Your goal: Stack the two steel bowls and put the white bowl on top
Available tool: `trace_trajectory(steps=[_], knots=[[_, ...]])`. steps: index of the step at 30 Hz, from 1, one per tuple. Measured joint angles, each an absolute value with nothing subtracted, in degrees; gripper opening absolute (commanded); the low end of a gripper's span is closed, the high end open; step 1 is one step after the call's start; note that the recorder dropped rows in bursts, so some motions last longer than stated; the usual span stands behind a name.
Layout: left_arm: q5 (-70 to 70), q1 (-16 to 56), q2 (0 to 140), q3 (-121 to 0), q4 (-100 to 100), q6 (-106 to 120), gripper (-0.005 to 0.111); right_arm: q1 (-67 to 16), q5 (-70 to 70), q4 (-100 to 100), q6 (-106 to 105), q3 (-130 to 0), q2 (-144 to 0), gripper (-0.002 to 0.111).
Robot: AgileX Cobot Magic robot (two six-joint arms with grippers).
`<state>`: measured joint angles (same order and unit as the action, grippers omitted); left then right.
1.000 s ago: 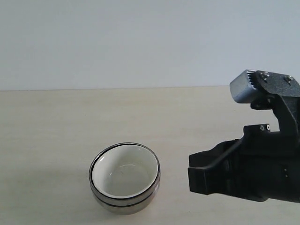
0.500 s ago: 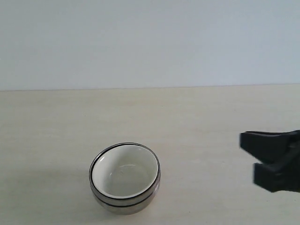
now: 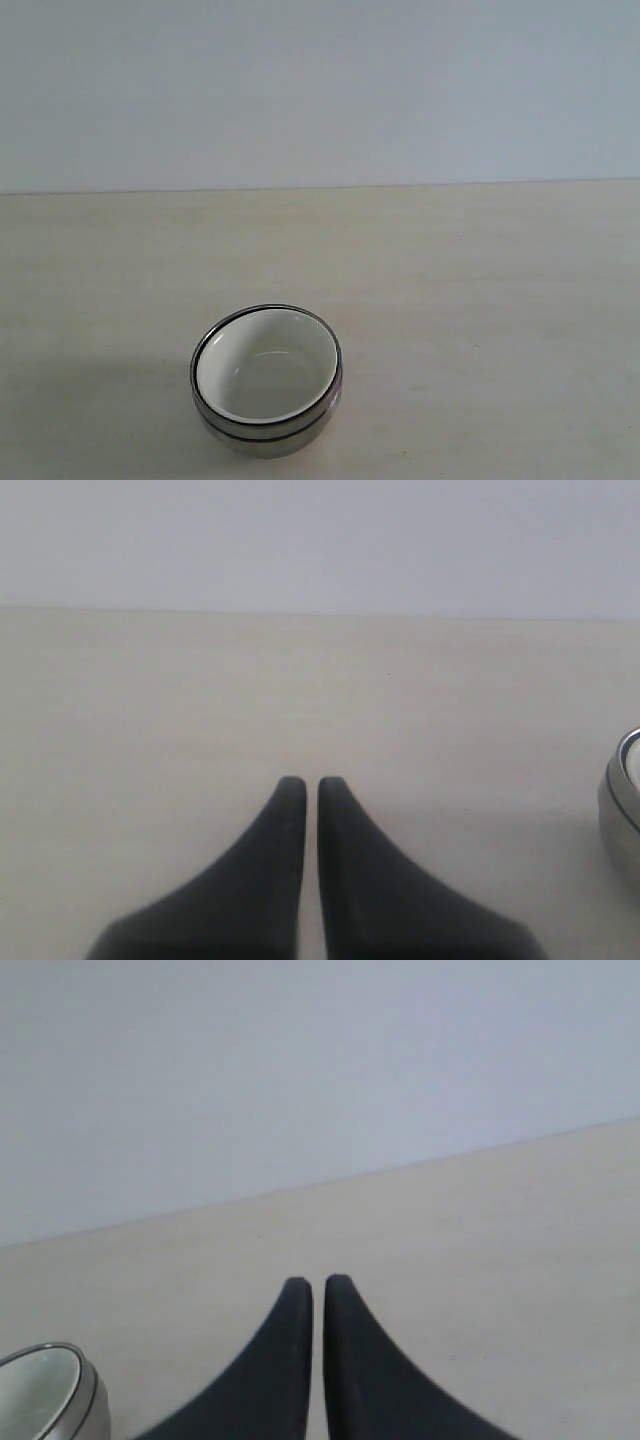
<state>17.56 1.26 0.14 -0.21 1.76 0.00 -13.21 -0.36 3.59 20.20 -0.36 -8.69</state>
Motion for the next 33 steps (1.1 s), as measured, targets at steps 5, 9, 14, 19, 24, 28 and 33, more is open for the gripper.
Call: trace_trajectory(steps=[5,9,14,19,24,28,33], knots=[[17.56,1.26,0.14,-0.21,1.76,0.0,0.004,-12.58,2.76,3.59,20.85,-0.36,-3.68,0.0],[17.56,1.26,0.14,-0.21,1.76,0.0,0.004,-12.58,7.53,3.08,21.15,-0.36,-0.8,0.0],[17.56,1.26,0.14,-0.21,1.76,0.0,0.004,-11.99,11.35,2.69,17.0,-0.23,-0.46,0.0],[17.56,1.26,0.14,-0.21,1.76,0.0,0.004,-10.12,12.28,3.1,7.73,-0.1,-0.36,0.0],[17.56,1.26,0.14,-0.21,1.76,0.0,0.004,-9.87,17.82,3.58,5.12,0.0,-0.36,0.0],[17.56,1.26,0.14,-0.21,1.76,0.0,0.004,-9.87,20.31,3.67,4.92,0.02,-0.36,0.0],[17.56,1.26,0.14,-0.21,1.76,0.0,0.004,-9.87,20.36,3.67,4.92,0.02,-0.36,0.0]])
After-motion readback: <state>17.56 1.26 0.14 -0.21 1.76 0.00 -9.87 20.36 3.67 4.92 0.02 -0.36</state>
